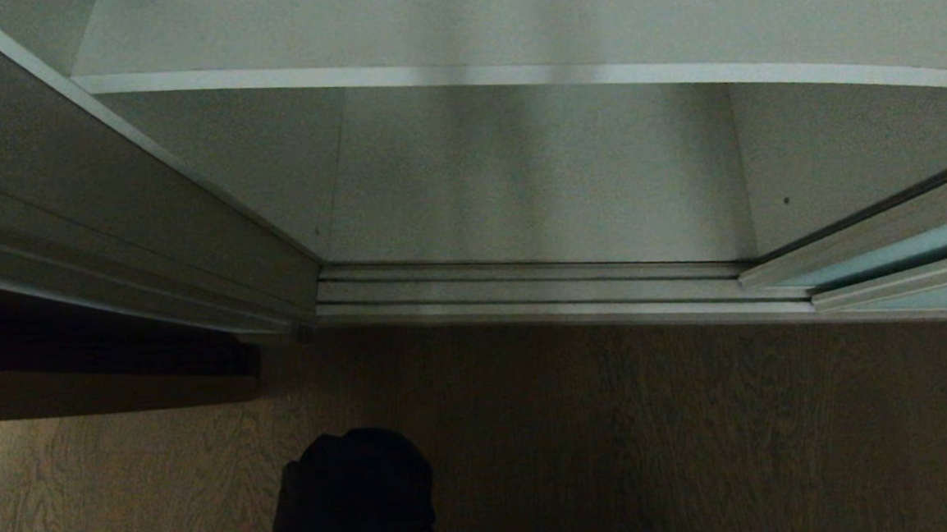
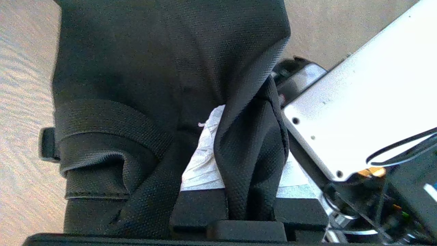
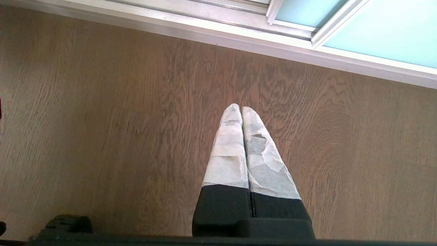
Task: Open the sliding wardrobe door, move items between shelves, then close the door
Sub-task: Place the bag on the lower shelf
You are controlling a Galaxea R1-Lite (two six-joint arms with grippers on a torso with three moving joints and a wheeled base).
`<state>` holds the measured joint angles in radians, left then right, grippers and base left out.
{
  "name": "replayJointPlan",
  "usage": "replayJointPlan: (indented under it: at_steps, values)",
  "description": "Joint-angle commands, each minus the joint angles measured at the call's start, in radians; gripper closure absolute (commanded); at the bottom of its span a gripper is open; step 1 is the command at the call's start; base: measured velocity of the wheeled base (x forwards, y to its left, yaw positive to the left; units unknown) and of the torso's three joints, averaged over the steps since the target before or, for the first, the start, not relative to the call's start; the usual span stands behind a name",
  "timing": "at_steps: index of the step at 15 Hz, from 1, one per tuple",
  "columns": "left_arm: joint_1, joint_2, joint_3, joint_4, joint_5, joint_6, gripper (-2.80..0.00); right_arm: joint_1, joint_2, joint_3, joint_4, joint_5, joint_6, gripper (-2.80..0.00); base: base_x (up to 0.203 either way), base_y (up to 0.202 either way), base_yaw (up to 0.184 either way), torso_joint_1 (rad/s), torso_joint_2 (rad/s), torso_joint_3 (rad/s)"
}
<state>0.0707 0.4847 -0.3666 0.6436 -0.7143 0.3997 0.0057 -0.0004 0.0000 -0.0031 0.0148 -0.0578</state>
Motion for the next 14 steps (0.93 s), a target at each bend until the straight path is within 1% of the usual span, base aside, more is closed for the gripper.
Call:
replayJointPlan:
  at_steps: [1, 4, 6, 7, 9, 14]
  values:
    - [0.016, 0.098, 0.0, 0.004, -0.012, 0.04, 0.0, 0.0, -0.003, 0.0, 0.0, 0.001, -0.001, 0.0, 0.0, 0.0, 0.0, 0.0, 0.0, 0.0]
    - [0.017, 0.149, -0.004, 0.005, -0.024, 0.071, 0.0, 0.0, -0.003, 0.0, 0.0, 0.001, -0.001, 0.0, 0.0, 0.0, 0.0, 0.0, 0.0, 0.0]
    - [0.017, 0.195, -0.034, 0.007, -0.042, 0.083, 0.0, 0.0, -0.003, 0.0, 0.0, 0.001, -0.001, 0.0, 0.0, 0.0, 0.0, 0.0, 0.0, 0.0]
    - [0.017, 0.201, -0.041, 0.007, -0.042, 0.084, 0.0, 0.0, -0.003, 0.0, 0.0, 0.001, -0.001, 0.0, 0.0, 0.0, 0.0, 0.0, 0.0, 0.0]
    - [0.016, 0.263, -0.094, 0.008, -0.042, 0.084, 0.0, 0.0, -0.003, 0.0, 0.0, 0.001, -0.001, 0.0, 0.0, 0.0, 0.0, 0.0, 0.0, 0.0]
    - [0.006, 0.389, -0.145, 0.012, -0.05, 0.088, 0.0, 0.0, -0.003, 0.0, 0.0, 0.001, -0.001, 0.0, 0.0, 0.0, 0.0, 0.0, 0.0, 0.0]
